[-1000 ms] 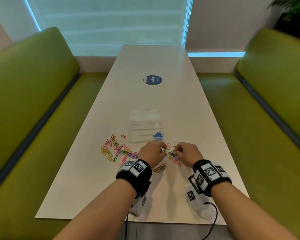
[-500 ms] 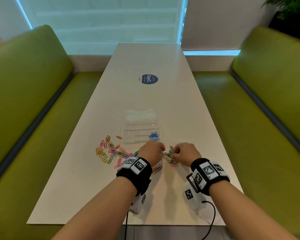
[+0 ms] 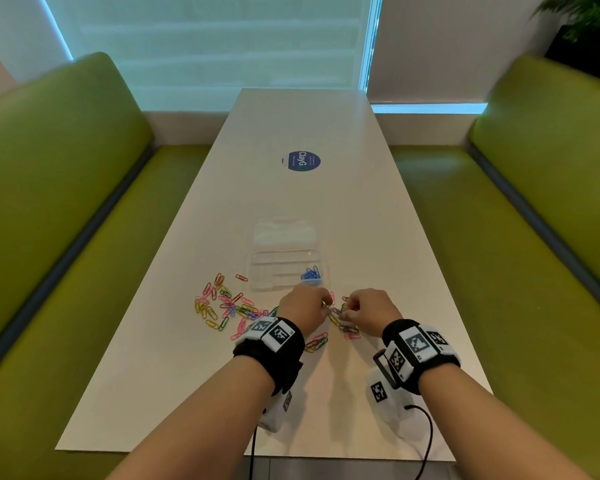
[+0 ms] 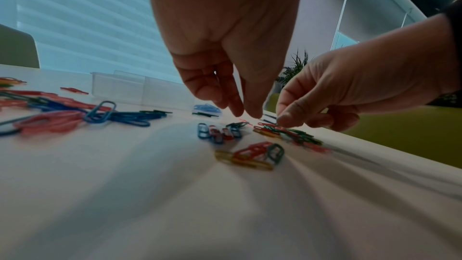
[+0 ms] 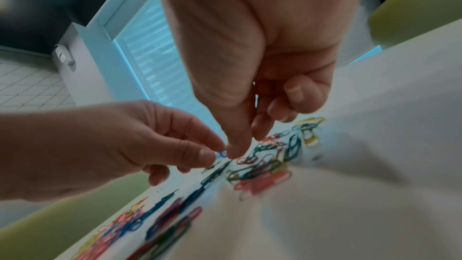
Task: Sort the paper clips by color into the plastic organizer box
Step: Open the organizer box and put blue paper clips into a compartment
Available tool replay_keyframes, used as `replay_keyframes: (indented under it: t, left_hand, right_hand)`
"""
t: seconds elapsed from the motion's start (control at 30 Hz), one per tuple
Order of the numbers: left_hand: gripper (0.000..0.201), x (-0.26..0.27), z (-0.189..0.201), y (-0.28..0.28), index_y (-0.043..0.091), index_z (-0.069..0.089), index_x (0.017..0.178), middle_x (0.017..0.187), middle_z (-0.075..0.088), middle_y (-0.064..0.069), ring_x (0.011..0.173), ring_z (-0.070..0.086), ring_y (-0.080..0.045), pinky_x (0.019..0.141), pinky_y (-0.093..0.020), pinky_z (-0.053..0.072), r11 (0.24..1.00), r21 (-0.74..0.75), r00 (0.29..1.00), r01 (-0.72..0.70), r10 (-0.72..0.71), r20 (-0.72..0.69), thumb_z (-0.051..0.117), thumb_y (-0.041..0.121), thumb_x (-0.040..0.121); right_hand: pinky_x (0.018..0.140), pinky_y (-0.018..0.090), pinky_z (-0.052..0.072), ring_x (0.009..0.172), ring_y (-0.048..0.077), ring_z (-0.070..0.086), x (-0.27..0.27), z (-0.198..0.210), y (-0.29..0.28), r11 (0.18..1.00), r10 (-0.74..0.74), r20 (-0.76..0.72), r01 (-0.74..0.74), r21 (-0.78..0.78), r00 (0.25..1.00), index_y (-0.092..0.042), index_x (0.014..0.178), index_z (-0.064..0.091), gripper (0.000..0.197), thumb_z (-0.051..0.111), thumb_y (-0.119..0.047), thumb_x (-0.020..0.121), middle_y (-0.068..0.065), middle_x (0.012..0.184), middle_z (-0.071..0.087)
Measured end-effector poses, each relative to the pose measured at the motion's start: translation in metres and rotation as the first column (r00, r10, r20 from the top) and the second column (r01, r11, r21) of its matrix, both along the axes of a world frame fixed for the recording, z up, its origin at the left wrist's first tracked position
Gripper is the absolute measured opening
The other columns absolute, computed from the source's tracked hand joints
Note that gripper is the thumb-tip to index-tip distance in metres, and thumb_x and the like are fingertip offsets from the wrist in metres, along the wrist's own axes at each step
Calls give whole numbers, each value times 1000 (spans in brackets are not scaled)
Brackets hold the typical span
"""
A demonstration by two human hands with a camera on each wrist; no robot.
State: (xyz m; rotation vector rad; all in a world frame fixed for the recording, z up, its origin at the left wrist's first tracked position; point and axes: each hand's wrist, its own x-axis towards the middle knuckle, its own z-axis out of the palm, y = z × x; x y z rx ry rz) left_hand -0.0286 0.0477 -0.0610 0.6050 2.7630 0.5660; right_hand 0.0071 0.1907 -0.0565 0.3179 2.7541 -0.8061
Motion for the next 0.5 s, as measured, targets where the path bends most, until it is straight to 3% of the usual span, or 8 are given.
replay_keyframes:
  t: [0.1, 0.23, 0.33, 0.5]
  left_hand:
    - [23, -2, 2, -2, 20, 68, 112, 115, 65, -2, 106, 60, -19, 90, -35, 51, 1000, 12, 999, 23, -22, -23, 55, 25, 93]
    - [22, -8, 7, -4, 16, 70, 106, 109, 67, -2, 105, 58, -18, 84, -31, 49, 999, 25, 997, 34, -33, -66, 55, 25, 93]
    - [22, -17, 14, -9, 16, 70, 102, 107, 67, -4, 107, 55, -20, 84, -33, 49, 998, 35, 994, -50, 53, -94, 52, 24, 93]
    - [25, -41, 24, -15, 14, 70, 104, 107, 66, -6, 108, 54, -22, 83, -35, 49, 980, 61, 969, -191, 198, -146, 48, 23, 94]
  right_hand:
    - [82, 31, 48, 84, 14, 56, -2, 0, 2, 999, 3, -27, -5, -39, 1000, -15, 86, 65, 7, 67, -22, 85, 2, 92, 65]
    - [77, 28, 47, 83, 12, 55, -5, 2, 2, 998, -6, -40, 3, -70, 999, -20, 83, 61, 10, 69, -26, 83, -6, 83, 58]
    - [76, 25, 46, 83, 12, 56, -7, 3, 5, 996, -37, -57, 32, -87, 998, -18, 96, 63, 22, 71, -33, 81, -5, 87, 57]
    - [86, 31, 51, 90, 14, 58, -8, 6, 8, 999, -41, -65, 38, -35, 997, -17, 99, 66, 18, 64, -30, 87, -2, 95, 62]
